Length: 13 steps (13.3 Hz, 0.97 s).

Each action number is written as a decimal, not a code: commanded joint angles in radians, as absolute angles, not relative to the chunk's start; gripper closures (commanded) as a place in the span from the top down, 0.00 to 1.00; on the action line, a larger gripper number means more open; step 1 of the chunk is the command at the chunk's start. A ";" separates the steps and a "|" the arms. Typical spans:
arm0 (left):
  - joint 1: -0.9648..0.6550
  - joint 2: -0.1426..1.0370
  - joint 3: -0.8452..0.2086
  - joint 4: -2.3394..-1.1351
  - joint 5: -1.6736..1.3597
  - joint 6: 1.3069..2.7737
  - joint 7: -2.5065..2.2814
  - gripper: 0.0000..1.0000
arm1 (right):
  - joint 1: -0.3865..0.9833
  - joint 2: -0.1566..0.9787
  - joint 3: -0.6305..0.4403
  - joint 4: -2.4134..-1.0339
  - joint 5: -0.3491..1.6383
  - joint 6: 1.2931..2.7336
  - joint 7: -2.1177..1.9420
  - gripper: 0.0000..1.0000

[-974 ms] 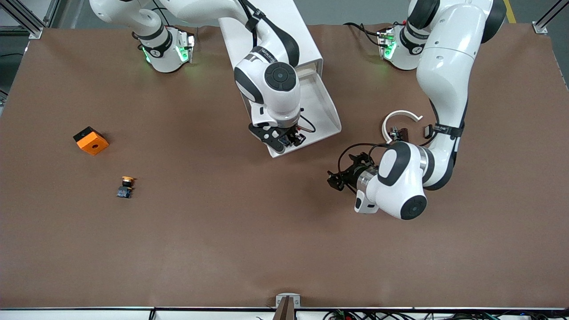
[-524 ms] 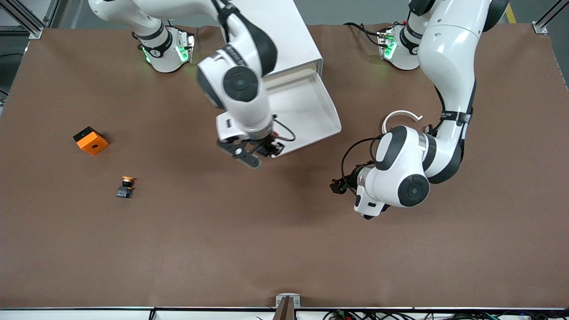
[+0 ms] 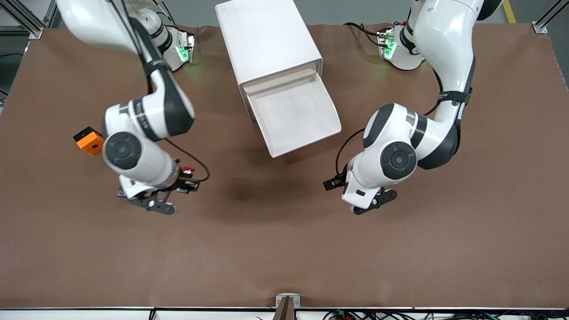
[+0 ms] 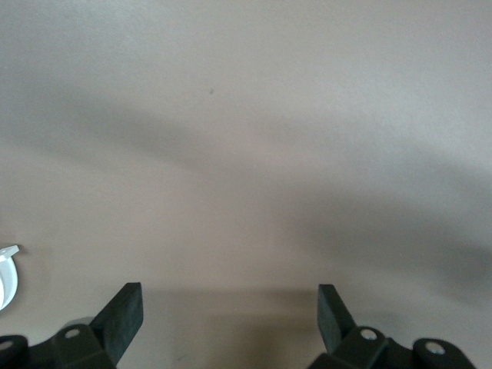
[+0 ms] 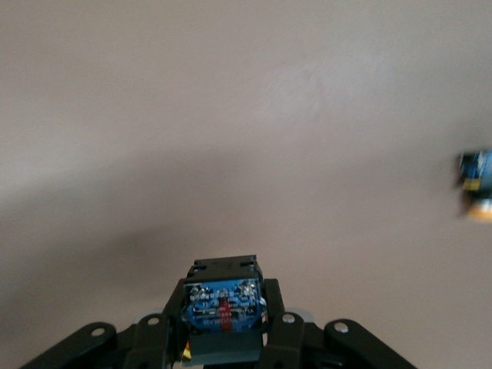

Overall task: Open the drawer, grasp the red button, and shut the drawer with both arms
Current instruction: 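Carry the button with the right gripper while the left gripper pushes the drawer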

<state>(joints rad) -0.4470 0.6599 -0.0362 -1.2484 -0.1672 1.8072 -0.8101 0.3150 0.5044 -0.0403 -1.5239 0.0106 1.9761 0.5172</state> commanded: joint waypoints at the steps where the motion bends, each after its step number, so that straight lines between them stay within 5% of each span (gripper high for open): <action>1: -0.462 0.621 -0.040 -1.327 -0.126 1.873 -0.821 1.00 | 0.220 0.465 -0.018 -1.673 -0.006 2.106 0.369 0.00; 7: -0.521 0.512 -0.040 -1.577 -0.100 2.072 -0.824 1.00 | 0.157 0.448 -0.020 -1.893 -0.006 2.345 0.331 0.00; 13: -0.572 0.495 -0.041 -1.664 -0.084 2.123 -0.856 1.00 | 0.091 0.459 -0.018 -2.005 -0.006 2.503 0.268 0.00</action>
